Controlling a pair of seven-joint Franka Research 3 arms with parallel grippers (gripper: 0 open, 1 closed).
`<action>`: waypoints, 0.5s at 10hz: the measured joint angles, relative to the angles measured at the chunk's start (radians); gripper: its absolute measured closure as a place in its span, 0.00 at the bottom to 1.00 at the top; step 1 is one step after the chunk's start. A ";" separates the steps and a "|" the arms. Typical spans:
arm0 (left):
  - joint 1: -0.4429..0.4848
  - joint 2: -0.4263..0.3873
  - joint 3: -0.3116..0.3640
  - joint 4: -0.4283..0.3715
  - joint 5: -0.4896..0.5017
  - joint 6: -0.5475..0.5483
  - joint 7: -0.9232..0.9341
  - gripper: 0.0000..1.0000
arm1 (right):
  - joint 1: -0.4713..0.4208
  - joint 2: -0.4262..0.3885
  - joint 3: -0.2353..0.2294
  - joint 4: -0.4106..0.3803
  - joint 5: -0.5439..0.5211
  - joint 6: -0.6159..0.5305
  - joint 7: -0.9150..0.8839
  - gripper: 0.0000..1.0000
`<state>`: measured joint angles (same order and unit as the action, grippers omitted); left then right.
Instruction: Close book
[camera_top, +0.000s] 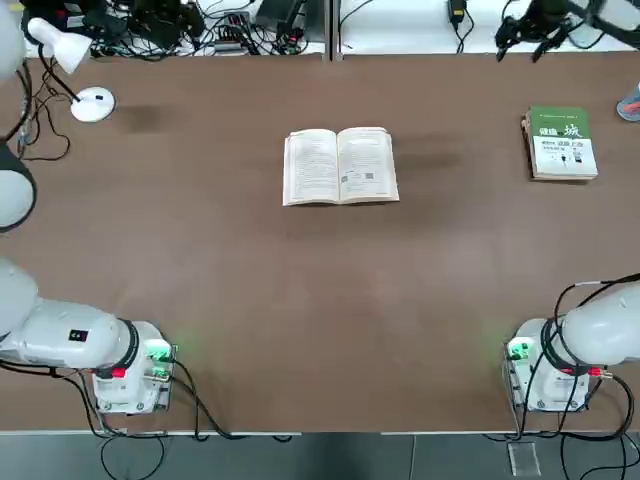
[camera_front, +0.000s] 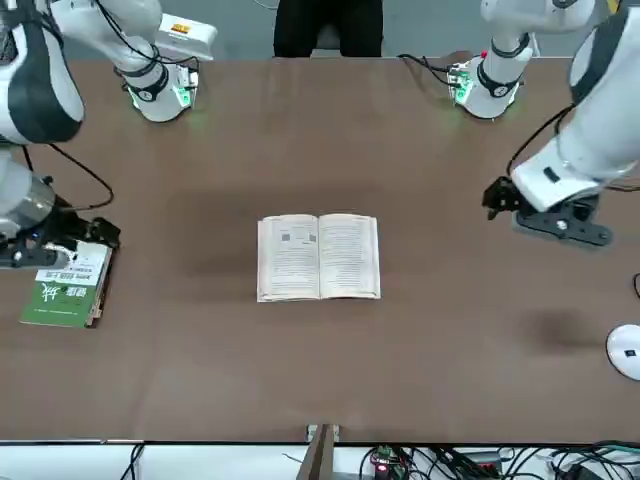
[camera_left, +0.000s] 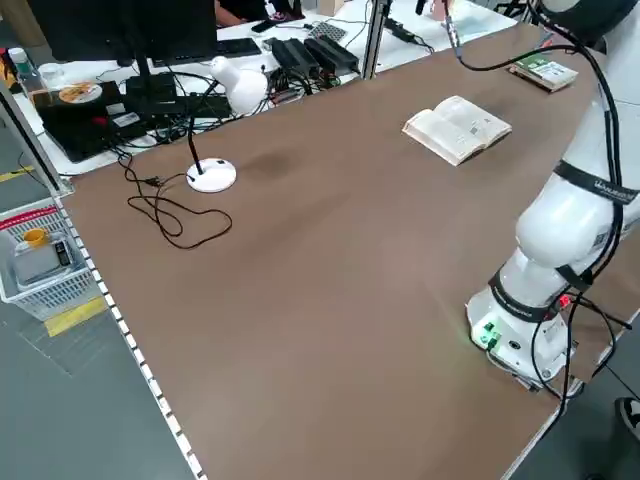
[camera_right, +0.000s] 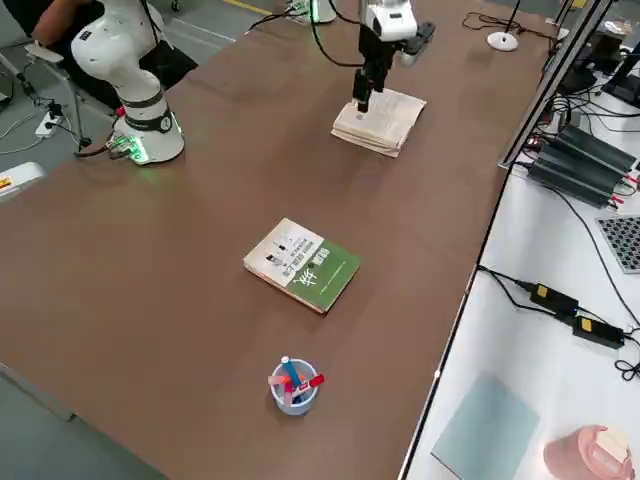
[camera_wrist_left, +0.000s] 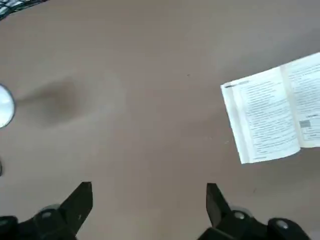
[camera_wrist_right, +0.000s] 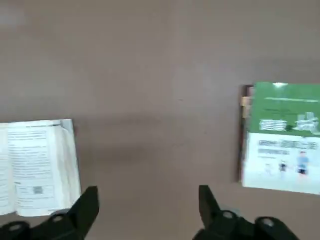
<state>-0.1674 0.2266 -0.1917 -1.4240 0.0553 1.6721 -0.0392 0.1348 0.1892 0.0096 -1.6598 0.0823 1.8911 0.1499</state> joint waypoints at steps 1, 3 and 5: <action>-0.004 0.015 0.000 0.000 0.000 0.015 0.003 0.00 | 0.001 0.019 0.000 -0.001 0.035 0.016 0.000 0.15; -0.015 0.041 0.000 0.001 0.000 0.036 0.006 0.00 | 0.001 0.056 -0.001 -0.002 0.117 0.040 0.000 0.38; -0.038 0.058 -0.001 0.002 0.000 0.050 0.003 0.00 | 0.001 0.087 -0.002 -0.002 0.209 0.055 0.000 0.57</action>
<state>-0.2058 0.2847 -0.1924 -1.4217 0.0548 1.7217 -0.0360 0.1358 0.2760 0.0073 -1.6621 0.2909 1.9461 0.1501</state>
